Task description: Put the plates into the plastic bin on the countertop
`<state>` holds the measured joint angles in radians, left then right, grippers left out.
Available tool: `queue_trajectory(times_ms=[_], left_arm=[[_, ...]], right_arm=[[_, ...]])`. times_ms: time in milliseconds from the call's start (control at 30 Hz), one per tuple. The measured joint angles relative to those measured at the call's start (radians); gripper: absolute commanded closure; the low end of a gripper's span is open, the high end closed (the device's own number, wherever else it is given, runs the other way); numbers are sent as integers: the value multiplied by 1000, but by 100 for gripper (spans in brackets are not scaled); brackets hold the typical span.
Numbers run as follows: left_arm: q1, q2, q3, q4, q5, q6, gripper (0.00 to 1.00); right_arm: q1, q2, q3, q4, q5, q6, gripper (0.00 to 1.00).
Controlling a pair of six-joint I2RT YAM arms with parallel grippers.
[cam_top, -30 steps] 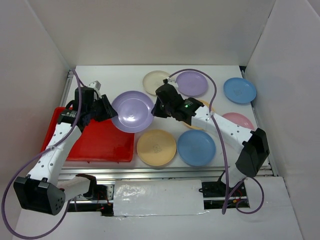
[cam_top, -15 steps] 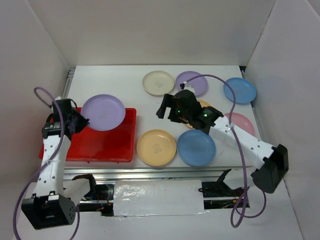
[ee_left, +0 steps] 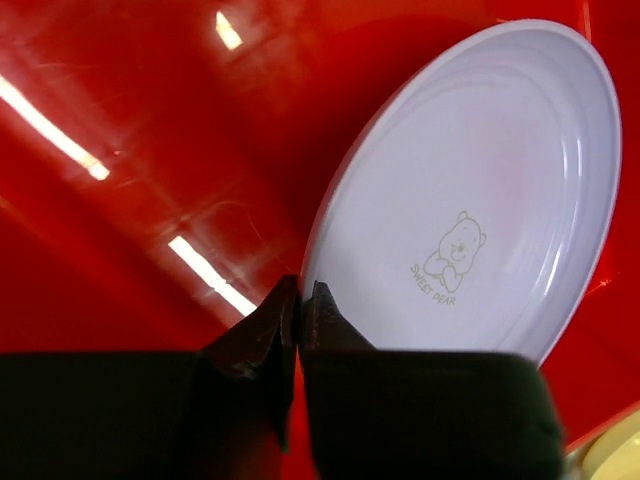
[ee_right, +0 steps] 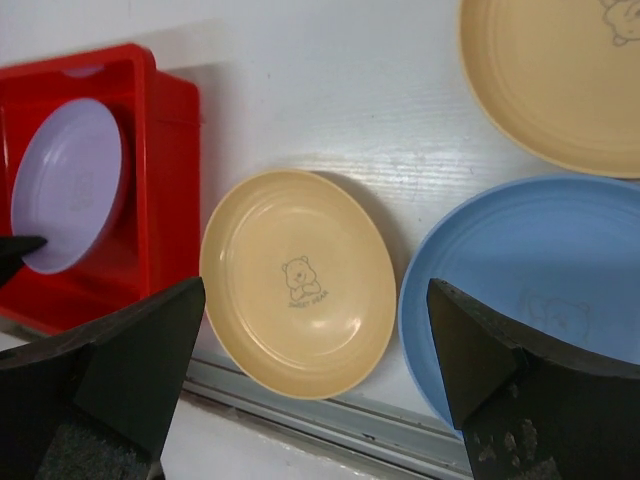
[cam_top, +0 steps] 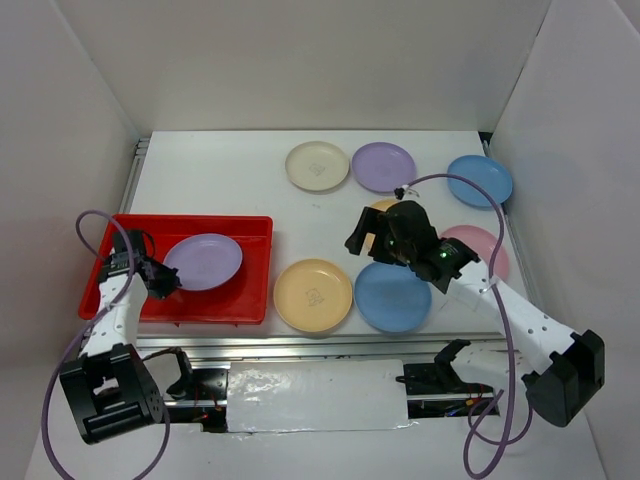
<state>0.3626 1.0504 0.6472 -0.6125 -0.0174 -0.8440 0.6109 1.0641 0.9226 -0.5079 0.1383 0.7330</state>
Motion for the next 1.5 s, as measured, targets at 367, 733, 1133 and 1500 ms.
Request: queue_trajectory(times_ms=[367,733,1133,1500], left_arm=[[-160,31,37,48,21,-20,1],[-219,-237,285,-146,-105,42,1],[-219,-270,341,-260,-68,159,1],[-217,-306,334,-274,-9,203,1]], right_arm=[[33,361,69,-5,-76,-172,3],[74,726,264,-2,-85,-294,30],[80,755,216,43,-122,-292,76],[157,587,186,-28,-6,-225,100]])
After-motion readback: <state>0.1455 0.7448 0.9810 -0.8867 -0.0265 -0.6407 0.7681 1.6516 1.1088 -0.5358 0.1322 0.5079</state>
